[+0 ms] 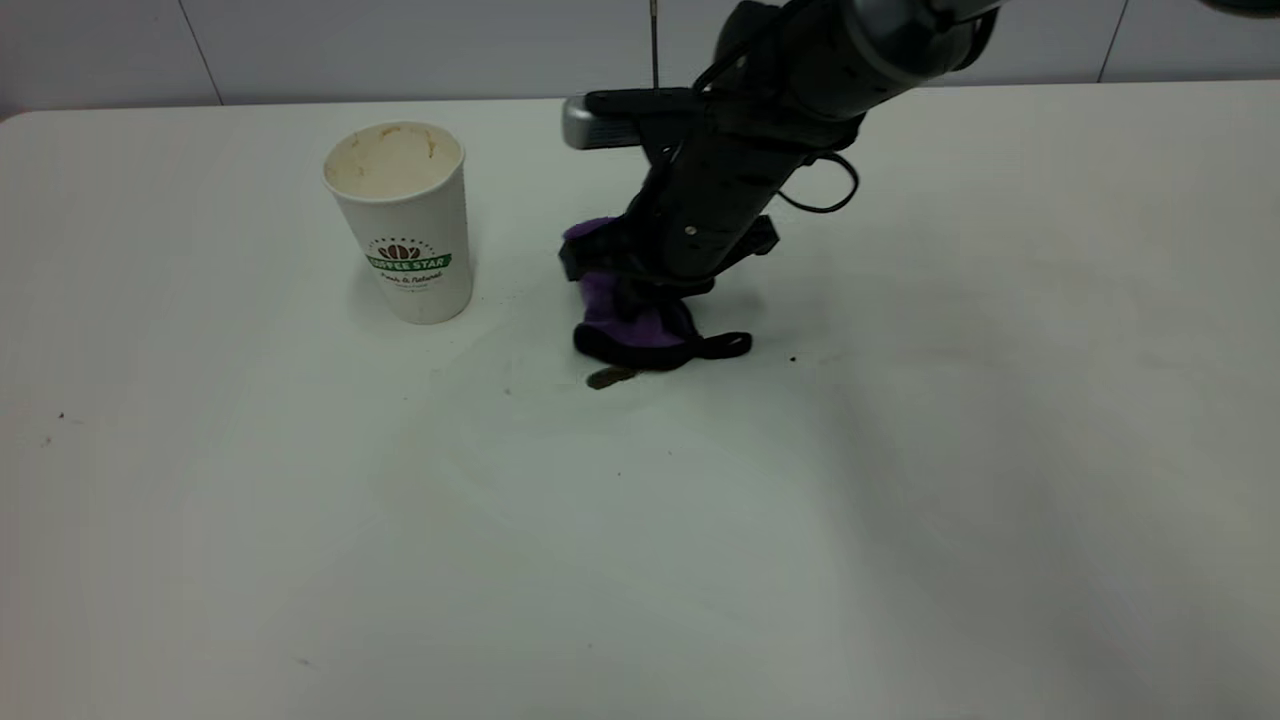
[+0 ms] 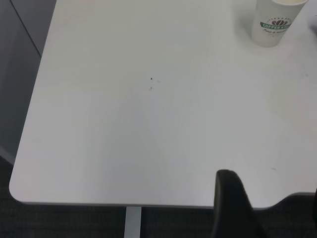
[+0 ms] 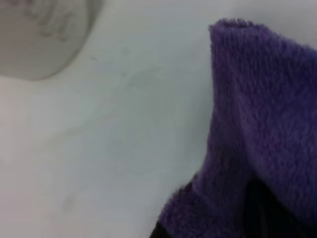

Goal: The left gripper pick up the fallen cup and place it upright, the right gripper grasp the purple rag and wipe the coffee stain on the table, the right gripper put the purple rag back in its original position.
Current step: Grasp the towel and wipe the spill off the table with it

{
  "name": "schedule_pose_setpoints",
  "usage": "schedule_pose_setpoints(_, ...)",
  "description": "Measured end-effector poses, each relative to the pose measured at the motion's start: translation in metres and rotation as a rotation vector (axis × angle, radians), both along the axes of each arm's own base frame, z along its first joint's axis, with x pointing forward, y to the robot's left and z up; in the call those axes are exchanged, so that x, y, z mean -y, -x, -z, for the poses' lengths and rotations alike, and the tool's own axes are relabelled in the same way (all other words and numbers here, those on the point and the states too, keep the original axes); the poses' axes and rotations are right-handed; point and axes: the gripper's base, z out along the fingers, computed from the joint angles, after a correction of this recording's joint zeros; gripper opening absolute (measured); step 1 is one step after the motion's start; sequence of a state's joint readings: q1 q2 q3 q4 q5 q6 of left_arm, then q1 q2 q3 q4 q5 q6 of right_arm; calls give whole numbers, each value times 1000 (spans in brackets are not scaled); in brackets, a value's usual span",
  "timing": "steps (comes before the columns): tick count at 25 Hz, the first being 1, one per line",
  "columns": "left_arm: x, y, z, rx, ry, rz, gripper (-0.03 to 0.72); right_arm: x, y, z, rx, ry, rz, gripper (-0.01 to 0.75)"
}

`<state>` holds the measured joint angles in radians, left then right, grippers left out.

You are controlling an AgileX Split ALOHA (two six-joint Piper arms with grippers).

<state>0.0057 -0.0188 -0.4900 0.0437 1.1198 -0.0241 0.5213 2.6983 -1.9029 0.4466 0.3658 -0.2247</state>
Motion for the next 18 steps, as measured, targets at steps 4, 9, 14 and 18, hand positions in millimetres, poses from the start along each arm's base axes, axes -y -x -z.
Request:
schedule_pose_setpoints(4, 0, 0, 0, 0, 0, 0, 428, 23, -5, -2, -111, 20, 6, 62)
schedule_pose_setpoints(9, 0, 0, 0, 0, 0, 0, 428, 13, 12, -3, -209, 71, -85, 62)
schedule_pose_setpoints(14, 0, 0, 0, 0, 0, 0, 428, -27, 38, -3, -189, 88, -185, 63)
schedule_pose_setpoints(18, 0, 0, 0, 0, 0, 0, 428, -57, 48, -4, -67, 60, -218, 63)
